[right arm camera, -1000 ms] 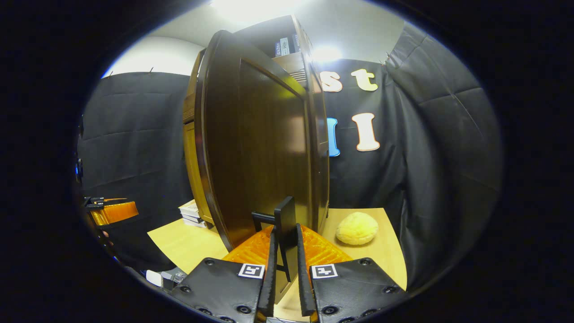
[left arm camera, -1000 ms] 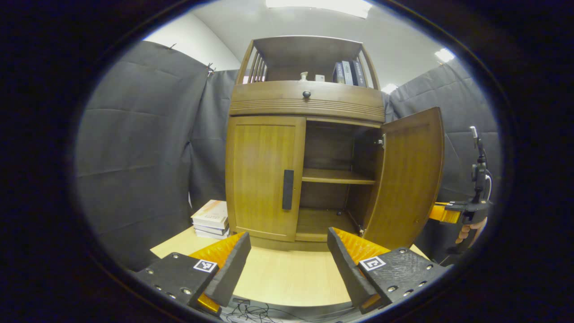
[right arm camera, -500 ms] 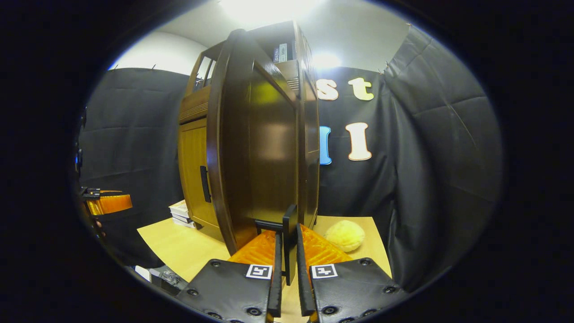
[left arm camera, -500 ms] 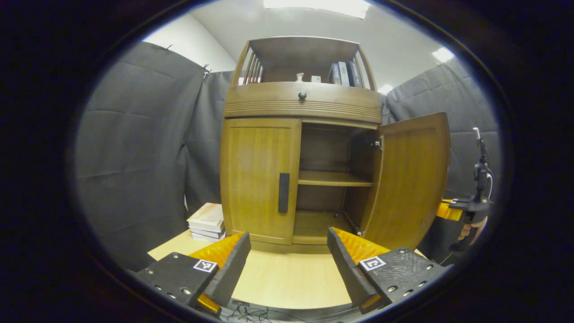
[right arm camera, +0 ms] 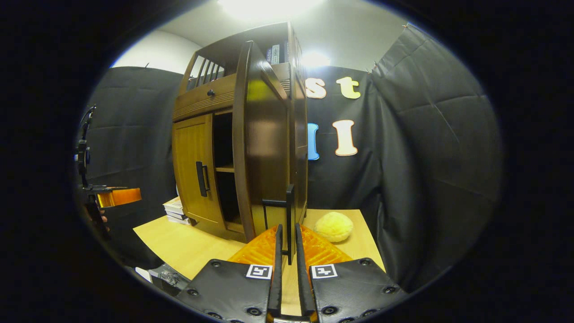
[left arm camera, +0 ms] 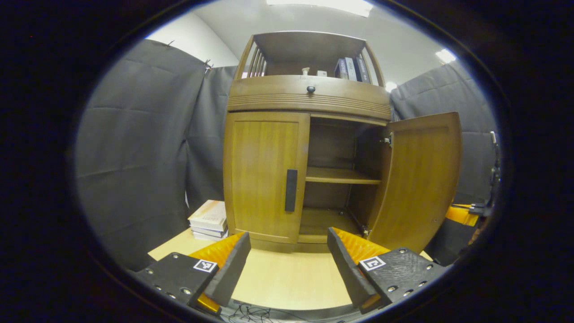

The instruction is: Open the right door of the double-door shoe cabinet with the right hand, and open the left door with the left hand.

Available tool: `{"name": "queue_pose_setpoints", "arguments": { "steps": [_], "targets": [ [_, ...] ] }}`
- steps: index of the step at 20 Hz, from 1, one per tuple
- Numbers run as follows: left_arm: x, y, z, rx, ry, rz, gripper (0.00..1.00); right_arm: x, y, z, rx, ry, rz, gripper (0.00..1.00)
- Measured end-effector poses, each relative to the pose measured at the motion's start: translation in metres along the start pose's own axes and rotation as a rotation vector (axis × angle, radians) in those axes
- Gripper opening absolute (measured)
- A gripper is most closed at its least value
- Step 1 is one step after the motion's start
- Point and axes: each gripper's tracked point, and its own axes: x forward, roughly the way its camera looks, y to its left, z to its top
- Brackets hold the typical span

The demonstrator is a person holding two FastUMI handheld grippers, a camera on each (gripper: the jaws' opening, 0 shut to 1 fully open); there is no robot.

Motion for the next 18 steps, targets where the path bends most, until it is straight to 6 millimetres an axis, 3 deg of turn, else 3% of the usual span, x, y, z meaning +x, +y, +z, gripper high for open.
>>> {"name": "queue_pose_setpoints", "arguments": {
  "steps": [3, 5, 6, 8, 13, 18],
  "targets": [
    [0.029, 0.013, 0.011, 0.004, -0.015, -0.016, 1.00, -0.013, 0.002, 0.003, 0.007, -0.003, -0.050, 0.18],
    [0.052, 0.019, 0.019, 0.007, -0.018, -0.036, 1.00, -0.019, 0.014, 0.005, 0.039, 0.005, -0.060, 0.18],
    [0.064, 0.021, 0.023, 0.012, -0.021, -0.042, 1.00, -0.022, 0.020, 0.006, 0.050, 0.003, -0.069, 0.10],
    [0.090, 0.028, 0.033, 0.023, -0.024, -0.051, 1.00, -0.025, 0.036, 0.006, 0.057, 0.009, -0.074, 0.24],
    [0.159, 0.030, 0.050, 0.010, -0.013, -0.103, 1.00, -0.024, 0.066, 0.011, 0.066, 0.003, -0.113, 0.96],
    [0.221, 0.015, 0.048, 0.009, 0.006, -0.187, 1.00, -0.022, 0.096, 0.005, 0.093, 0.012, -0.182, 0.98]
  ]
}}
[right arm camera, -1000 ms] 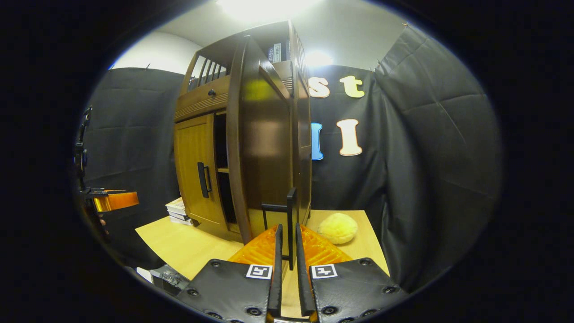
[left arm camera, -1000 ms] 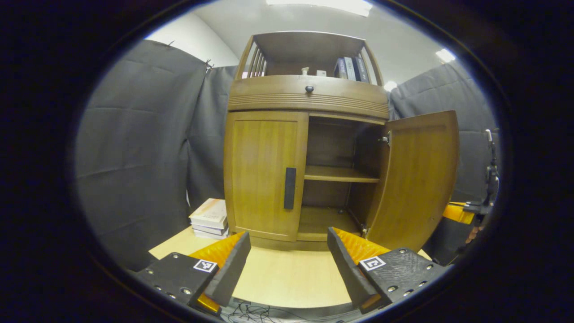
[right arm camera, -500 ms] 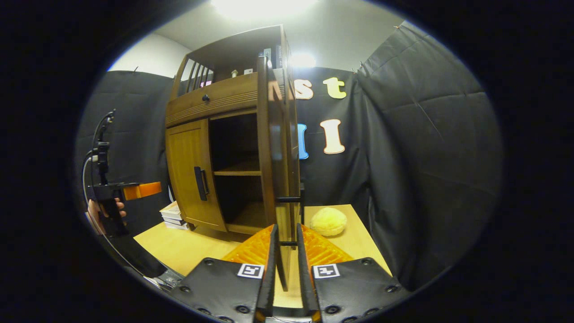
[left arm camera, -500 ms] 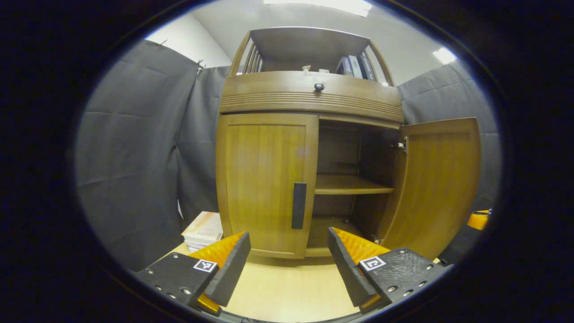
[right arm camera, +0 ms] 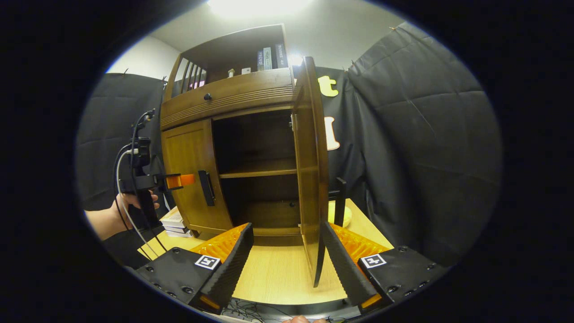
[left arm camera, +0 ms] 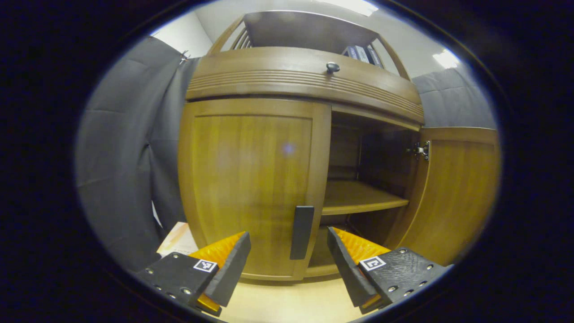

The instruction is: Open the right door of the double-door shoe cabinet with the right hand, and open the left door with the left hand.

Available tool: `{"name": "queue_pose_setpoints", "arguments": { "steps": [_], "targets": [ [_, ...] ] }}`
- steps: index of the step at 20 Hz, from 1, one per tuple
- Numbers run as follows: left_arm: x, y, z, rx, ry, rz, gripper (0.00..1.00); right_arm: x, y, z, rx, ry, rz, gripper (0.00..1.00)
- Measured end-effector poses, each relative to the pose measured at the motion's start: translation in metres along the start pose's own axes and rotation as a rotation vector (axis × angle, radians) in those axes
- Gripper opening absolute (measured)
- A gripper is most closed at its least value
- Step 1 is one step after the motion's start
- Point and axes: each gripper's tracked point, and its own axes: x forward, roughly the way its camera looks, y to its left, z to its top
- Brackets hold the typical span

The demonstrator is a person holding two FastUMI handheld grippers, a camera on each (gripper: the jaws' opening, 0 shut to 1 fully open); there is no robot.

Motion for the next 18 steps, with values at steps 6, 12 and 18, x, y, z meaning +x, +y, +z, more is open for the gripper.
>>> {"name": "queue_pose_setpoints", "arguments": {
  "steps": [6, 12, 18],
  "targets": [
    [0.052, -0.008, -0.019, 0.009, 0.026, -0.034, 1.00, -0.001, 0.015, -0.015, -0.028, 0.023, -0.109, 0.93],
    [0.077, -0.014, -0.037, 0.027, 0.039, -0.063, 0.64, -0.007, 0.025, -0.017, -0.017, 0.013, -0.202, 0.98],
    [0.084, -0.016, -0.039, 0.001, 0.029, -0.022, 0.34, -0.013, 0.037, -0.023, -0.025, 0.017, -0.233, 0.92]
  ]
}}
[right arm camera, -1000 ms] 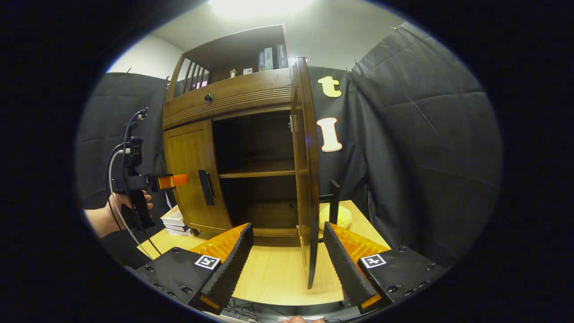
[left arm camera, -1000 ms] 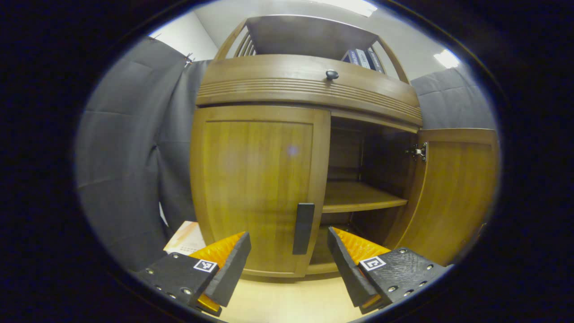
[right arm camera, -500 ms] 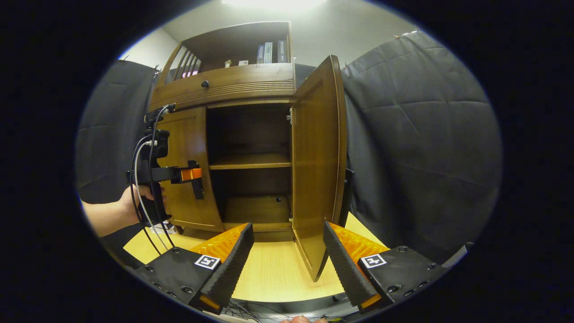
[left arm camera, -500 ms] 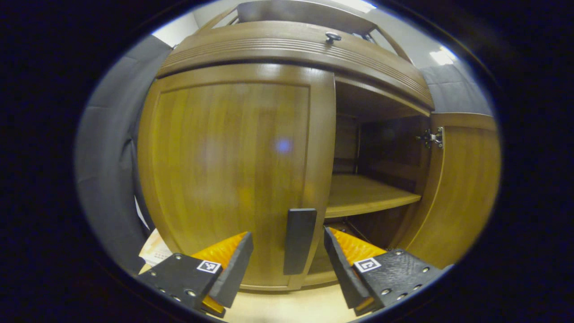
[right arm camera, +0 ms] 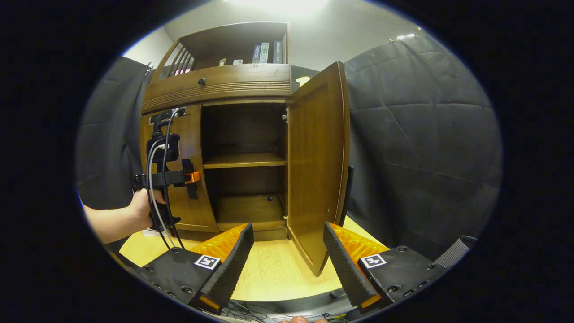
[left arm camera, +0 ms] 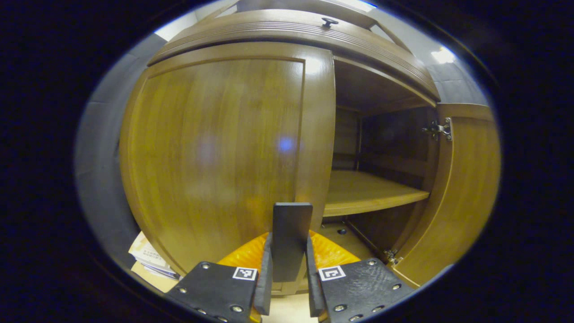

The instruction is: Open the right door of the double-door shoe cabinet with the right hand, and open the left door with the left hand.

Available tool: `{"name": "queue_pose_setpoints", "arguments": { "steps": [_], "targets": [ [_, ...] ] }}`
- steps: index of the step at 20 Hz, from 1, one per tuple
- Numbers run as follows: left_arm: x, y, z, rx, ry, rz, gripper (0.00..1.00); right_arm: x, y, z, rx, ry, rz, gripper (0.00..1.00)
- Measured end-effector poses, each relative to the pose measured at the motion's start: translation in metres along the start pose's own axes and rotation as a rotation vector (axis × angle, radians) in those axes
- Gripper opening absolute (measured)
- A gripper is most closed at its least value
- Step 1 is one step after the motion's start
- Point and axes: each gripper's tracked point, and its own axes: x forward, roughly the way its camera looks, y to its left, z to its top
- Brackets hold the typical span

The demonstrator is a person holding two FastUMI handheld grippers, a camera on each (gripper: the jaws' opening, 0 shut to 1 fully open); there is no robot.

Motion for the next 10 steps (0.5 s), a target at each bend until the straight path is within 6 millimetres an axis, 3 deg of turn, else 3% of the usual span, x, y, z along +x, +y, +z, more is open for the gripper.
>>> {"name": "queue_pose_setpoints", "arguments": {
  "steps": [4, 10],
  "targets": [
    [-0.001, 0.000, 0.003, 0.026, -0.018, 0.003, 0.20, -0.001, 0.003, -0.002, 0.000, -0.003, -0.011, 0.93],
    [-0.011, 0.000, -0.001, 0.003, -0.019, -0.030, 0.21, -0.004, 0.006, -0.006, 0.009, -0.007, -0.014, 0.93]
  ]
}}
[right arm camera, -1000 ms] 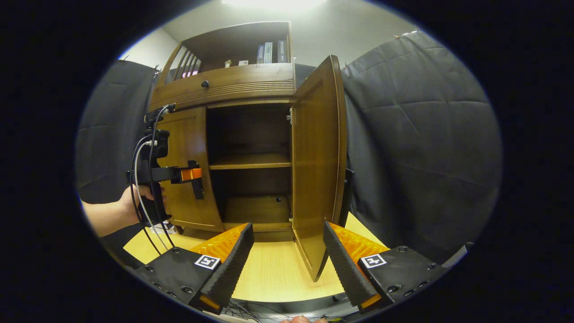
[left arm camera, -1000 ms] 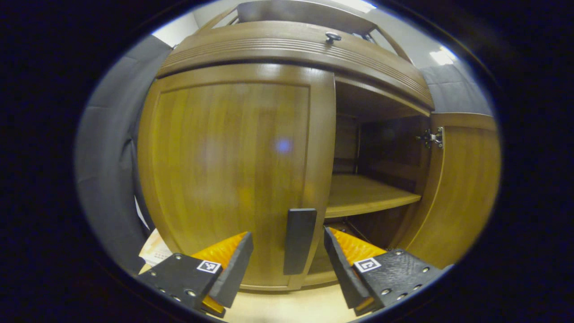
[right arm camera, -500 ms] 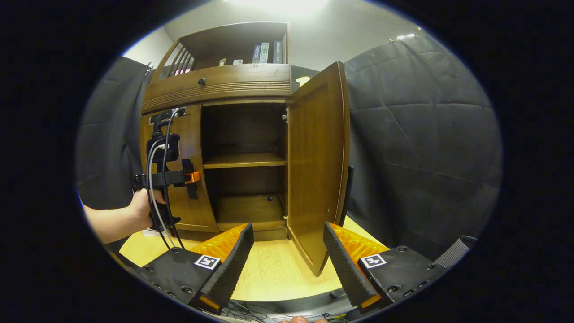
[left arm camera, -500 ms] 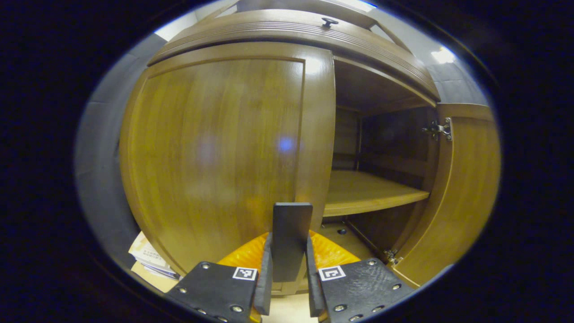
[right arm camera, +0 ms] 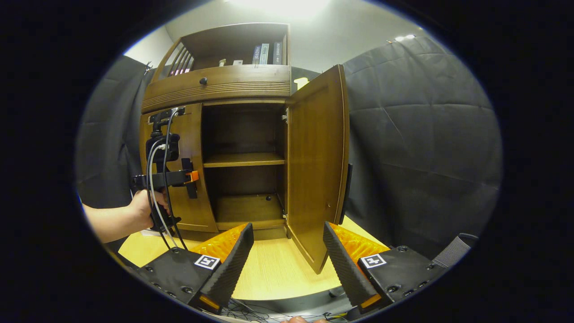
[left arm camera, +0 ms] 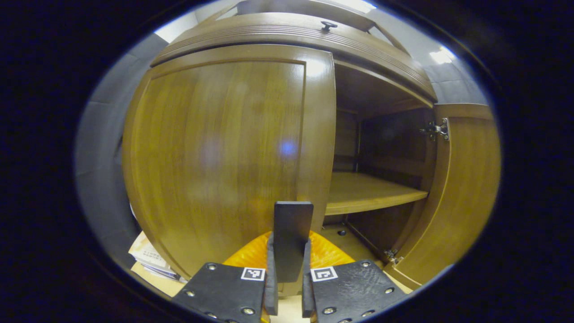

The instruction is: Open the right door of the double-door shoe cabinet with the right hand, and open the left door with the left hand.

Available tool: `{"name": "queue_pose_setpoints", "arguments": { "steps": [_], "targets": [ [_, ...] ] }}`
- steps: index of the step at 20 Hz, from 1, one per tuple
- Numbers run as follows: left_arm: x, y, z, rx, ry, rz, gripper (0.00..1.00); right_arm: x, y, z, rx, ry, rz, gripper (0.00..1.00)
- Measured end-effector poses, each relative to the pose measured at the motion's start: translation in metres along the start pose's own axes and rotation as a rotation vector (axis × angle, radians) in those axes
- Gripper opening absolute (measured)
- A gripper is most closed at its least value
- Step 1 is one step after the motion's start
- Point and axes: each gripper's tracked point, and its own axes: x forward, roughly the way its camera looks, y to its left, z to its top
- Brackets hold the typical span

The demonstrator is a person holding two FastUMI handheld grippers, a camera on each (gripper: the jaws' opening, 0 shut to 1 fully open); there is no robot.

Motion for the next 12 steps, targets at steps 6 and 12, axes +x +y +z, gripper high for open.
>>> {"name": "queue_pose_setpoints", "arguments": {
  "steps": [6, 12],
  "targets": [
    [-0.040, 0.001, -0.005, 0.012, -0.013, -0.054, 0.24, 0.005, 0.014, -0.003, 0.011, -0.003, 0.044, 0.93],
    [-0.087, 0.014, -0.010, 0.010, -0.028, -0.111, 0.24, 0.019, 0.041, -0.004, 0.009, -0.001, 0.137, 0.93]
  ]
}}
